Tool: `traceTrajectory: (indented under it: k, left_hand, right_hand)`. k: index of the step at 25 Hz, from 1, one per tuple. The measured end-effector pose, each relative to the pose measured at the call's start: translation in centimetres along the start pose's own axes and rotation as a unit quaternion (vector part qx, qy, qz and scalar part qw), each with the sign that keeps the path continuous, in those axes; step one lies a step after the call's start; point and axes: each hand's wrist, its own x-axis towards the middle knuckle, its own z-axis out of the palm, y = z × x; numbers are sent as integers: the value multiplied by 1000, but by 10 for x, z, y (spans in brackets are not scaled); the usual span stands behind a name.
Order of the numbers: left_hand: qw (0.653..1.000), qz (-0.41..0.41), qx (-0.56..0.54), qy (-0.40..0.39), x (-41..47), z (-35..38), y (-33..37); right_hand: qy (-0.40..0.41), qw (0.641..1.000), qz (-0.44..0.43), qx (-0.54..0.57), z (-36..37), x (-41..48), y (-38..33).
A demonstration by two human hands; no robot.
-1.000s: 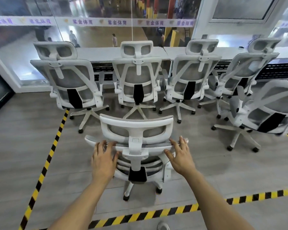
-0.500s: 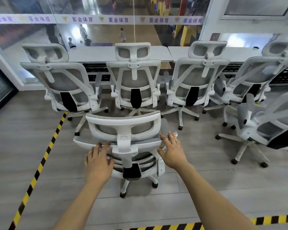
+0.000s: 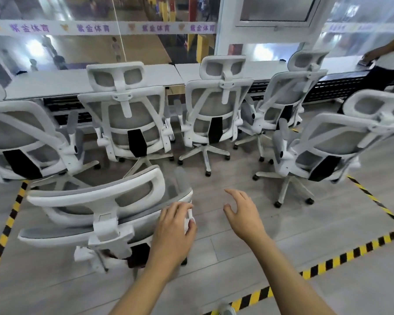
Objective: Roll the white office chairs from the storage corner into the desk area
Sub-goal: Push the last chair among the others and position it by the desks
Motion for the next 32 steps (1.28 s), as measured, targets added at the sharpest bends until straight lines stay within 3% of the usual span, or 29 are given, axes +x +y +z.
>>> traceTrajectory:
  k: [7,16,24,32]
  left_hand:
    - [1000,13,8,-21,146,99,54]
    - [999,-49,19,0,330,186,106]
    - [997,-64,41,25,584,230,22]
    - [981,-109,158,11,834,255,-85]
  right_hand:
    - [66,995,19,74,-94,124,94]
    - [24,994,-30,102,-174,347,155]
    - [3,996,-50,67,-165,606,165]
    - [-57,990,-27,-128,-123,876,165]
